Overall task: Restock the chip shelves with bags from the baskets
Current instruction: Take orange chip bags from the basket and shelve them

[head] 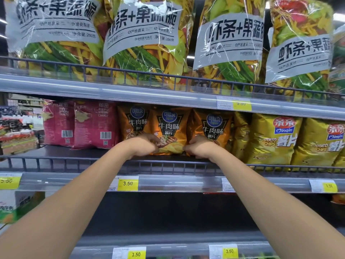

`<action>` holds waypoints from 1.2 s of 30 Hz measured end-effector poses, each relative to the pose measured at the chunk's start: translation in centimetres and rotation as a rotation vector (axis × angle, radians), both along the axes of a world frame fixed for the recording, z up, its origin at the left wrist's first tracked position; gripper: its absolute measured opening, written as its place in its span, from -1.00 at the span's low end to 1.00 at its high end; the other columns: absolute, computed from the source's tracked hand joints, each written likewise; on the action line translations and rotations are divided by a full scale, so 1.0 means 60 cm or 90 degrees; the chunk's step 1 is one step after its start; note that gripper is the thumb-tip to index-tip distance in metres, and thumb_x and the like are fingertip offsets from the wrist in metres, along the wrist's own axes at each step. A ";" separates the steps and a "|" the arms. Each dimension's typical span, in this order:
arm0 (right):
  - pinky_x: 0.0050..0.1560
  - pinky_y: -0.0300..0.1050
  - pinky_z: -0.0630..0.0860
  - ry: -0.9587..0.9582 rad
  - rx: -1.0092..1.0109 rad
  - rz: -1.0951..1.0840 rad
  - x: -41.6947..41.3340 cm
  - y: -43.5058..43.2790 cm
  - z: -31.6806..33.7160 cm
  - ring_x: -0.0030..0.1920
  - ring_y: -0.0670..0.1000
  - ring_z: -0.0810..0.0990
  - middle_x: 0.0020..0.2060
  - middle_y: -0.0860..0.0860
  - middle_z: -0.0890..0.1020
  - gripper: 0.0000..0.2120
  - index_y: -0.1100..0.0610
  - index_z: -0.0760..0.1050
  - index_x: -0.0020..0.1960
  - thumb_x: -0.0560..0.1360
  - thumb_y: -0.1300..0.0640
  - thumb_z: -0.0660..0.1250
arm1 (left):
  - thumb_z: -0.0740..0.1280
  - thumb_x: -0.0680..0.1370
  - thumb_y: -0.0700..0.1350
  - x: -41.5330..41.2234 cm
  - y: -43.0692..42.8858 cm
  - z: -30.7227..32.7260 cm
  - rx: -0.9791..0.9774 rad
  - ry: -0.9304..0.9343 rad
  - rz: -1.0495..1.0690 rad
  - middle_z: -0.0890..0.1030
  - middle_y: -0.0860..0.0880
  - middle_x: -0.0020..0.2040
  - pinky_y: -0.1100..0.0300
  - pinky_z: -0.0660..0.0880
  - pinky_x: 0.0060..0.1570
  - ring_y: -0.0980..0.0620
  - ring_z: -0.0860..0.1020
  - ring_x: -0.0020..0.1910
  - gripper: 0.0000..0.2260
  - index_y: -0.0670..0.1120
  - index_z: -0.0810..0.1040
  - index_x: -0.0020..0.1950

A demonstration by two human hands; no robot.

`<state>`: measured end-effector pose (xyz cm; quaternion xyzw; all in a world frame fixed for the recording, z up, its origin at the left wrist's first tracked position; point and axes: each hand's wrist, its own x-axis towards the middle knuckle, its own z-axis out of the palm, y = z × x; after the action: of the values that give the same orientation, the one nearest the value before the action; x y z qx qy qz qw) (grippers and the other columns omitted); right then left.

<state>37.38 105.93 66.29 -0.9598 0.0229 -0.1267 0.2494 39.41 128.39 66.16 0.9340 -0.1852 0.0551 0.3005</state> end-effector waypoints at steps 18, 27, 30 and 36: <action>0.49 0.03 0.35 -0.384 -0.159 -0.080 -0.284 -0.182 -0.165 0.48 0.03 0.35 0.44 0.00 0.47 -0.47 0.08 0.40 0.49 0.58 -0.10 0.36 | 0.30 0.63 0.19 -0.209 -0.147 -0.149 0.112 -0.515 -0.028 0.40 -0.01 0.57 -0.19 0.26 0.55 -0.07 0.29 0.59 -0.46 0.01 0.37 0.57; 0.52 0.06 0.31 -0.212 -0.228 -0.247 -0.584 -0.474 -0.367 0.54 0.03 0.30 0.51 -0.02 0.39 -0.40 0.03 0.37 0.53 0.57 -0.19 0.35 | 0.36 0.61 0.19 -0.399 -0.439 -0.324 0.122 -0.502 -0.172 0.40 -0.04 0.57 -0.21 0.27 0.55 -0.11 0.28 0.61 -0.43 -0.01 0.42 0.56; 0.54 0.06 0.29 -0.136 -0.218 -0.315 -0.695 -0.566 -0.428 0.55 0.02 0.27 0.54 -0.04 0.35 -0.37 0.02 0.34 0.55 0.57 -0.24 0.31 | 0.45 0.55 0.16 -0.473 -0.551 -0.386 0.149 -0.460 -0.228 0.49 -0.09 0.50 -0.26 0.38 0.46 -0.16 0.39 0.55 -0.43 -0.06 0.50 0.49; 0.57 0.09 0.21 0.010 -0.184 -0.465 -0.903 -0.709 -0.545 0.59 0.05 0.21 0.59 -0.03 0.26 -0.31 -0.03 0.24 0.60 0.57 -0.32 0.22 | 0.39 0.58 0.22 -0.613 -0.762 -0.502 0.189 -0.367 -0.357 0.43 -0.06 0.56 -0.26 0.34 0.49 -0.13 0.31 0.60 -0.43 0.00 0.46 0.53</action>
<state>-16.82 63.37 33.59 -0.9146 0.3468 -0.2019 0.0500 2.64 82.70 36.04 0.8270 -0.5143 0.2029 0.1021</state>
